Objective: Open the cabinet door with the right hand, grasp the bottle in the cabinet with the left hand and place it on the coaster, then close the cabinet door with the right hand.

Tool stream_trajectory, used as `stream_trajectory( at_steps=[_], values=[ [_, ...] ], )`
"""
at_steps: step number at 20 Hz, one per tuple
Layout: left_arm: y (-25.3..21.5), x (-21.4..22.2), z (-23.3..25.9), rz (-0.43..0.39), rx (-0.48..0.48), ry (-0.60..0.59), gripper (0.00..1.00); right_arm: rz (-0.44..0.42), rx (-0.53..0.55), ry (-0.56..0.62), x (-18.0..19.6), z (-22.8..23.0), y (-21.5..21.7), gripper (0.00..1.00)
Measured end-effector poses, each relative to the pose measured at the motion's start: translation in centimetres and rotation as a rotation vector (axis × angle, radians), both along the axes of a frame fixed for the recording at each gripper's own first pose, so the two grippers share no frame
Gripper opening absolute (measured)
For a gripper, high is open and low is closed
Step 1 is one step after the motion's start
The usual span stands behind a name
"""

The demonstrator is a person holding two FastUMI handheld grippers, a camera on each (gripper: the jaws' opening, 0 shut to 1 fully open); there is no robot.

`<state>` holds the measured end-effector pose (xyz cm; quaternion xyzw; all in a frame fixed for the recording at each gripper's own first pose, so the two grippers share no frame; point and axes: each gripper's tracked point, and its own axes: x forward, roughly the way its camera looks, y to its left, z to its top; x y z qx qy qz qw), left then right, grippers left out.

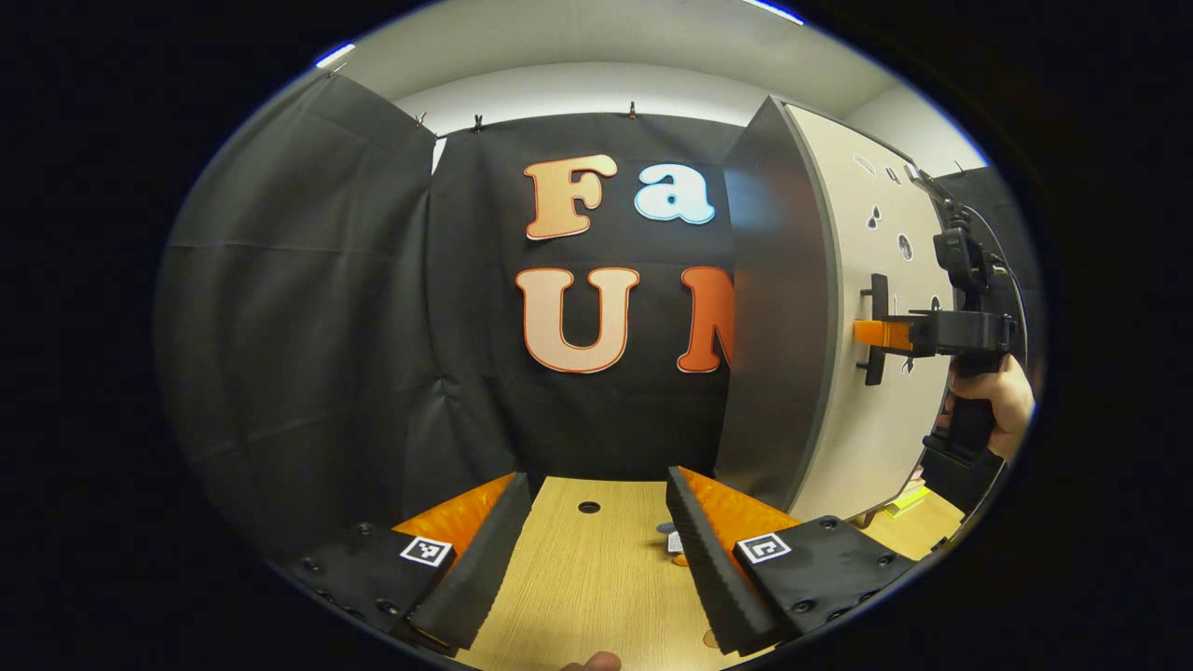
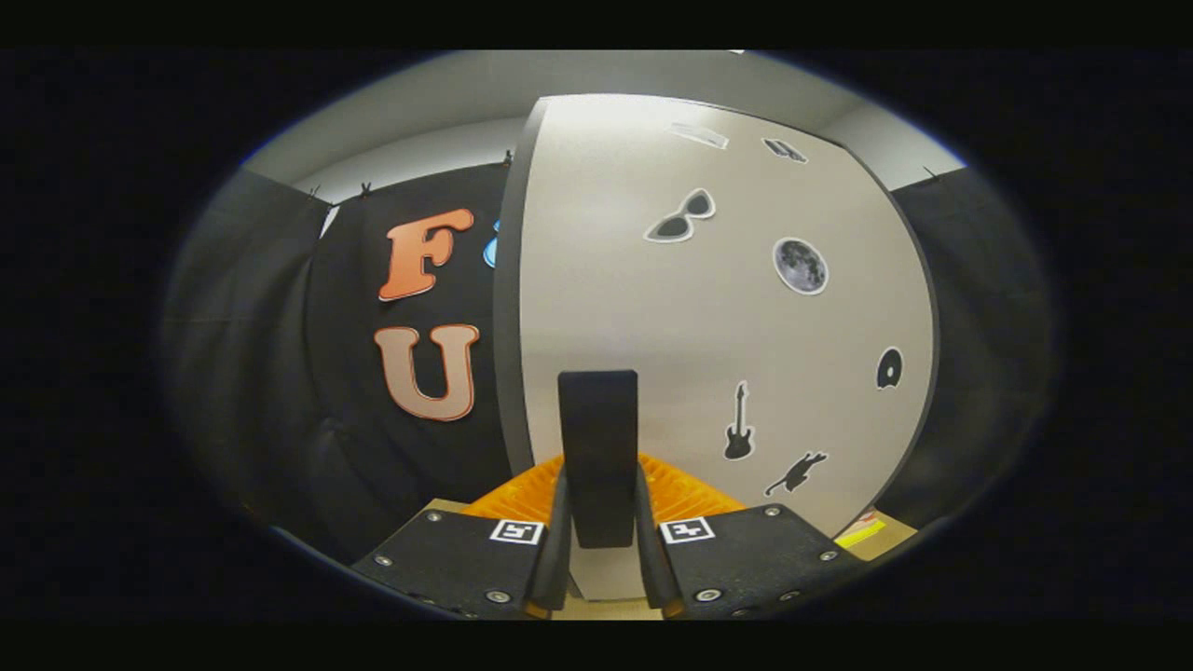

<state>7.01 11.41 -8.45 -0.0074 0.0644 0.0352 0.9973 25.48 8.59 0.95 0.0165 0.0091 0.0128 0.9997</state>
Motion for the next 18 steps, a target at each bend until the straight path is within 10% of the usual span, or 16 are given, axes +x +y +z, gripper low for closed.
stream_trajectory(
  at_steps=[18],
  values=[
    [-7.4,-7.1,2.1,-0.018,0.029,-0.011,0.95,0.055,0.056,0.027,-4.3,-0.3,-2.0,0.18]
  ],
)
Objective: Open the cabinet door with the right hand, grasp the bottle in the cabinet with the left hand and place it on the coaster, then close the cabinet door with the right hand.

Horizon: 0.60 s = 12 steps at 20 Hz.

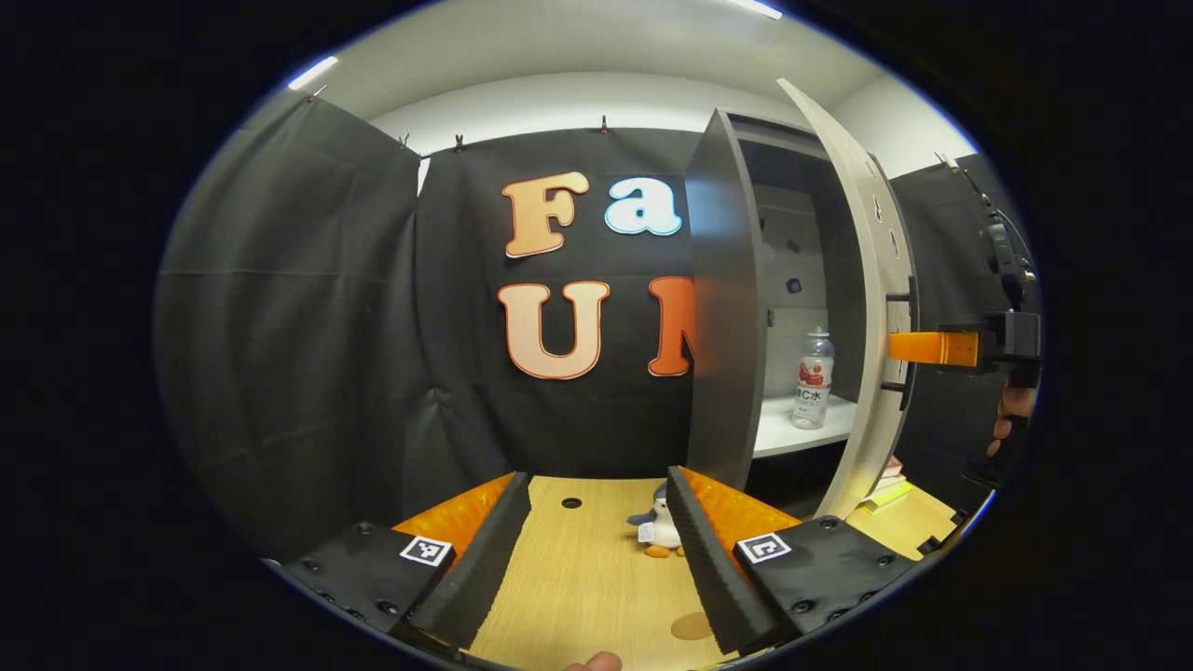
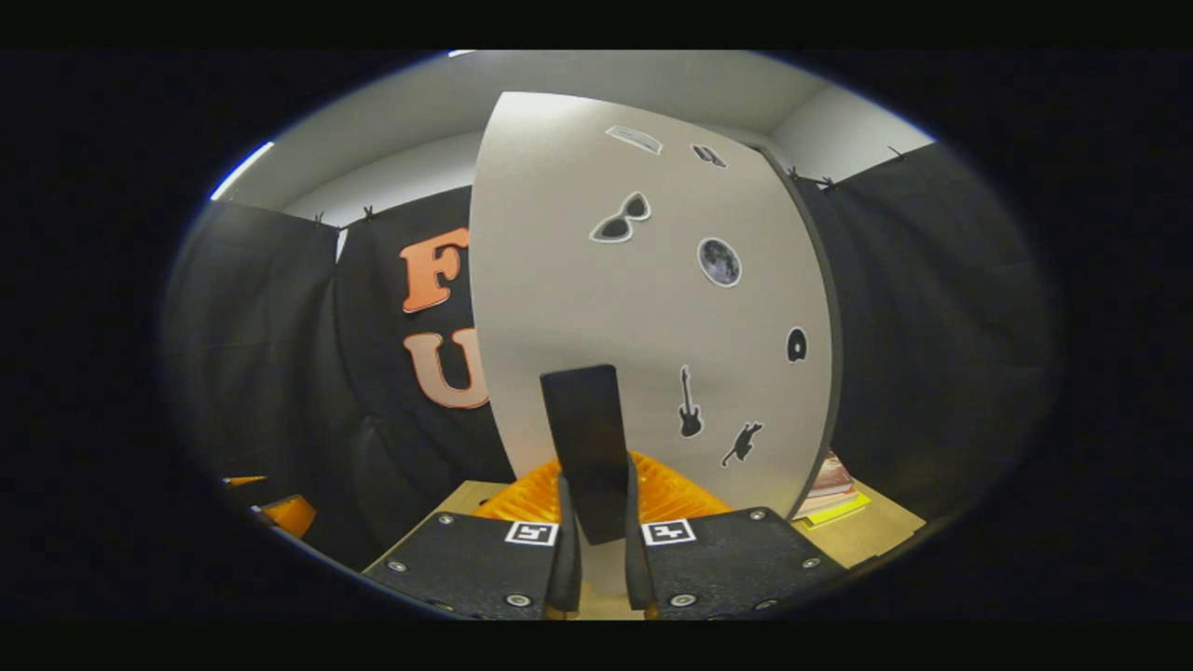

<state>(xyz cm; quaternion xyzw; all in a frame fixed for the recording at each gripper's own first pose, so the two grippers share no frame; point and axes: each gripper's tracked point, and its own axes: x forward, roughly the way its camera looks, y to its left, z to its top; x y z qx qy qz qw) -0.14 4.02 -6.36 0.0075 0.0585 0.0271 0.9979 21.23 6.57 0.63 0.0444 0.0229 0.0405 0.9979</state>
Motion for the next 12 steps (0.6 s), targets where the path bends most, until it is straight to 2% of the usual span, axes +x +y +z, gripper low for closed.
stream_trajectory(
  at_steps=[4,7,10,12],
  values=[
    [-1.4,-1.1,-0.3,0.003,-0.005,0.013,0.94,-0.002,0.012,-0.002,-0.4,-0.1,-0.8,0.18],
    [-2.5,-1.8,-0.5,0.009,-0.008,0.026,0.97,0.003,0.024,-0.002,-1.4,-0.1,-1.4,0.13],
    [-3.7,-2.3,-0.3,0.003,-0.003,0.022,0.96,-0.018,0.031,-0.011,-1.7,-0.1,-2.2,0.17],
    [-4.7,-2.7,0.0,-0.005,-0.001,0.015,0.95,-0.023,0.036,-0.015,-2.0,0.0,-2.6,0.12]
  ],
)
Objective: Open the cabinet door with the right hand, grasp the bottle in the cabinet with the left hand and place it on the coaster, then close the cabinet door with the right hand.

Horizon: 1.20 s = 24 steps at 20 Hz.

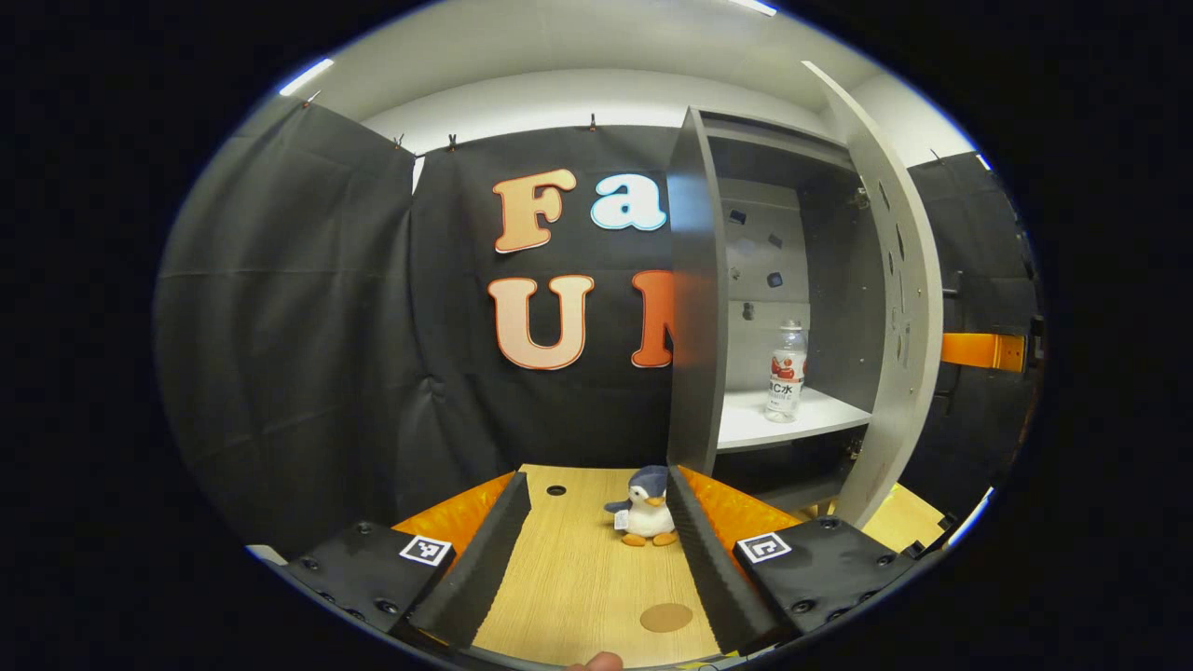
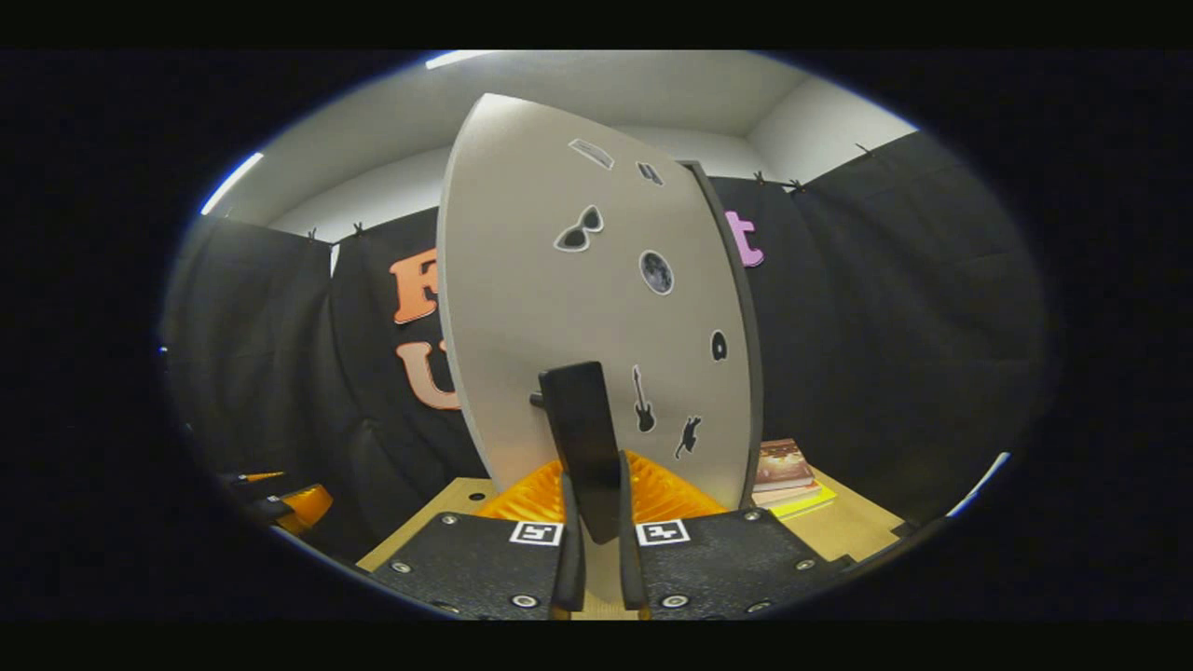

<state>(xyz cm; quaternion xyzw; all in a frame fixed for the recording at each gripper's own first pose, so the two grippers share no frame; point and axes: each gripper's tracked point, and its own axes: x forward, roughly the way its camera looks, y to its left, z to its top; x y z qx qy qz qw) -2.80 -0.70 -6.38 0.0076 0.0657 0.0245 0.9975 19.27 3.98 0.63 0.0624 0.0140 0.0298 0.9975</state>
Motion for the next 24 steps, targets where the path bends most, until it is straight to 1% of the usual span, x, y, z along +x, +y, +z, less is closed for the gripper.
stream_trajectory(
  at_steps=[2,3,4,5,6,7,11,12,13,14,15,16,19,20,21,22,24],
  values=[
    [-1.1,-0.3,0.1,-0.009,0.001,0.001,0.94,-0.012,0.001,-0.003,-0.1,0.0,-0.6,0.17],
    [-1.7,-0.4,0.0,-0.015,0.001,0.002,0.94,-0.02,0.0,-0.007,-0.3,0.0,-0.9,0.12],
    [-2.3,-0.4,0.0,-0.019,0.001,0.003,0.94,-0.03,0.001,-0.006,-0.4,0.0,-1.3,0.14],
    [-2.7,-0.6,0.0,-0.024,0.002,0.004,0.95,-0.042,0.007,-0.004,-0.4,0.1,-1.5,0.14],
    [-3.3,-0.5,0.0,-0.028,0.002,0.006,0.97,-0.049,0.005,-0.001,-0.3,0.1,-1.8,0.16],
    [-3.8,-0.7,0.0,-0.031,0.002,0.007,0.97,-0.058,0.007,-0.003,-0.4,0.2,-2.1,0.14],
    [-5.8,-1.3,0.1,-0.044,-0.003,0.005,0.96,-0.075,0.004,-0.005,-0.5,0.2,-3.4,0.13],
    [-6.4,-1.6,0.2,-0.048,-0.003,0.004,0.95,-0.073,0.002,-0.013,-0.6,0.3,-3.6,0.09],
    [-6.8,-1.7,0.2,-0.052,-0.003,0.004,0.95,-0.07,0.0,-0.016,-0.6,0.3,-3.8,0.11],
    [-7.3,-1.9,0.2,-0.056,-0.003,0.004,0.95,-0.068,0.007,-0.023,-0.5,0.3,-4.1,0.08],
    [-7.8,-2.1,0.2,-0.058,-0.002,0.005,0.95,-0.06,0.014,-0.025,-0.5,0.3,-4.2,0.08],
    [-8.2,-2.3,0.2,-0.061,-0.002,0.006,0.94,-0.055,0.028,-0.026,-0.5,0.4,-4.3,0.1],
    [-9.3,-2.7,0.2,-0.067,-0.006,0.007,0.94,-0.039,0.038,-0.029,-0.5,0.4,-4.6,0.1],
    [-9.7,-2.9,0.2,-0.068,-0.006,0.007,0.94,-0.035,0.026,-0.034,-0.4,0.4,-4.9,0.07],
    [-10.0,-3.0,0.3,-0.068,-0.004,0.008,0.94,-0.03,0.012,-0.034,-0.2,0.3,-5.3,0.14],
    [-10.4,-3.1,0.1,-0.071,-0.004,0.01,0.94,-0.03,0.008,-0.035,-0.3,0.4,-5.6,0.1],
    [-10.8,-3.4,0.0,-0.07,-0.004,0.013,0.94,-0.016,0.008,-0.032,-0.6,0.4,-6.9,0.09]
  ],
)
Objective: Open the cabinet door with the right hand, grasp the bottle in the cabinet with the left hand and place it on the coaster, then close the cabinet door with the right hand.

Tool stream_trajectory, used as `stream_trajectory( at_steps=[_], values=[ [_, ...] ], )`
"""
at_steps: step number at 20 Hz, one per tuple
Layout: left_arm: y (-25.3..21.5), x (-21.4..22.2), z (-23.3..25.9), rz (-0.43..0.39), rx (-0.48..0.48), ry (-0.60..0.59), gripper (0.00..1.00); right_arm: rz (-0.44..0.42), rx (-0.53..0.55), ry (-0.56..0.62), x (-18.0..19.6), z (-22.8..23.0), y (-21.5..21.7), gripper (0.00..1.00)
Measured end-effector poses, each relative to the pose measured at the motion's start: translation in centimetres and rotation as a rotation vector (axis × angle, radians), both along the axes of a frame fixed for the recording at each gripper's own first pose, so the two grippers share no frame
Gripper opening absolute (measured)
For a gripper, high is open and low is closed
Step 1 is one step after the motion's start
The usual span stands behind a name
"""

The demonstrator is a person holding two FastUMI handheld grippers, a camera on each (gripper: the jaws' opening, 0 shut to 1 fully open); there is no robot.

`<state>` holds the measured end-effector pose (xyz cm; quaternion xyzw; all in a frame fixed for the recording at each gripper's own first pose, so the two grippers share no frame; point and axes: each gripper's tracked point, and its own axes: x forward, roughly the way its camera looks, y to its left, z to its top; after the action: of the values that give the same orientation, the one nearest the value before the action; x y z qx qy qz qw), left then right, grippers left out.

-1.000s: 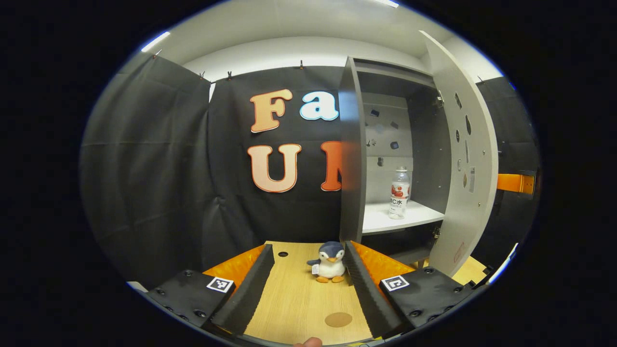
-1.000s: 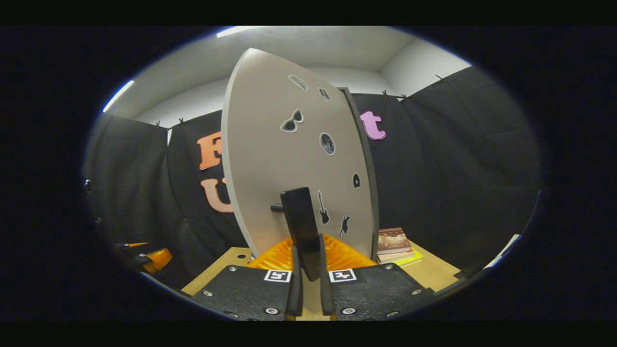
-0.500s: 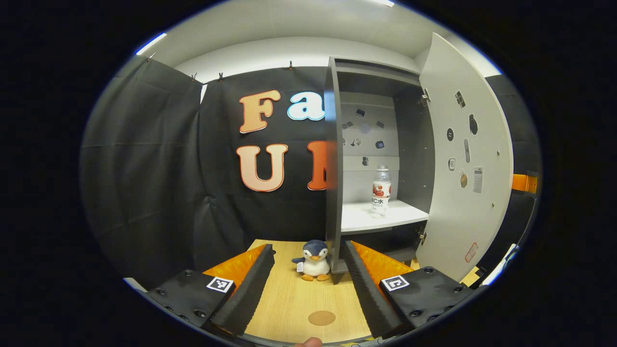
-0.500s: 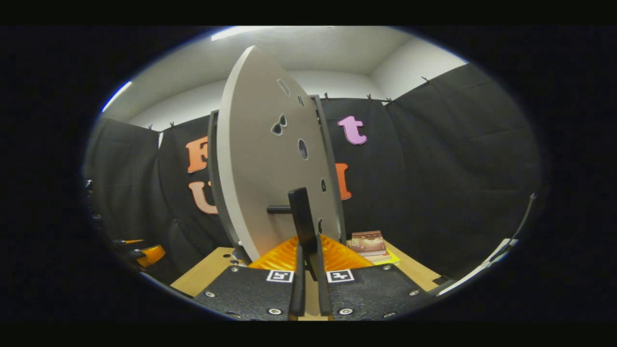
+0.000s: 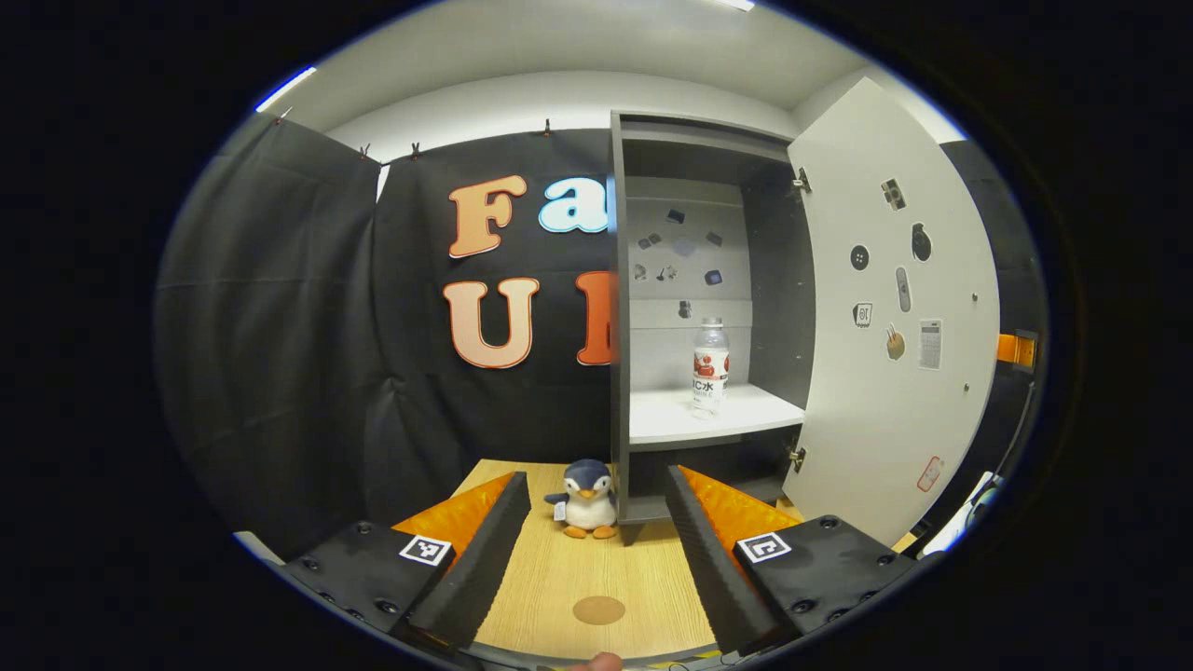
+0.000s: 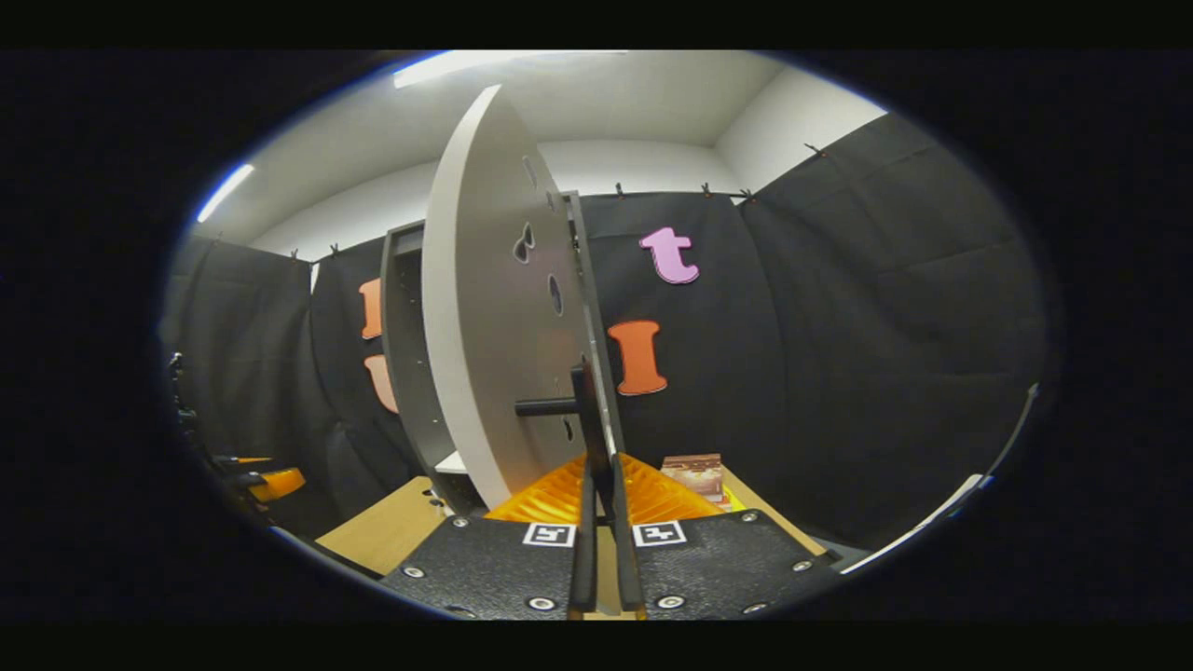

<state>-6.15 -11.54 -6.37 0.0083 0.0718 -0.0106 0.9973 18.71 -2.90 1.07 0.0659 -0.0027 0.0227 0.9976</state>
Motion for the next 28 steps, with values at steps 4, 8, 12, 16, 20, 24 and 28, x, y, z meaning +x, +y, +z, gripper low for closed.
stream_trajectory(
  at_steps=[4,8,12,16,20,24,28],
  values=[
    [-0.6,0.0,-0.1,0.005,-0.008,0.009,0.94,0.014,0.018,0.005,-0.1,-0.2,-1.8,0.0],
    [-0.9,0.1,-0.1,0.011,-0.015,0.014,0.94,0.055,0.029,0.01,0.0,-0.3,-2.4,0.06],
    [-0.9,0.0,0.2,0.015,-0.017,0.005,0.94,0.038,0.015,0.005,-0.2,-0.4,-2.7,0.07],
    [-1.2,0.2,0.1,0.009,-0.032,0.006,0.94,-0.008,0.005,-0.005,-1.5,-0.3,-3.3,0.07],
    [-2.2,1.5,0.8,-0.006,-0.014,-0.019,0.96,-0.011,0.016,-0.044,-3.9,0.7,-2.6,0.06],
    [-4.5,4.5,1.8,-0.047,-0.01,-0.057,0.96,0.0,0.008,-0.081,-6.6,2.4,-0.1,0.14],
    [-7.5,9.4,2.2,-0.103,-0.032,-0.092,0.95,0.021,-0.011,-0.088,-7.4,2.9,3.8,0.0]
  ],
)
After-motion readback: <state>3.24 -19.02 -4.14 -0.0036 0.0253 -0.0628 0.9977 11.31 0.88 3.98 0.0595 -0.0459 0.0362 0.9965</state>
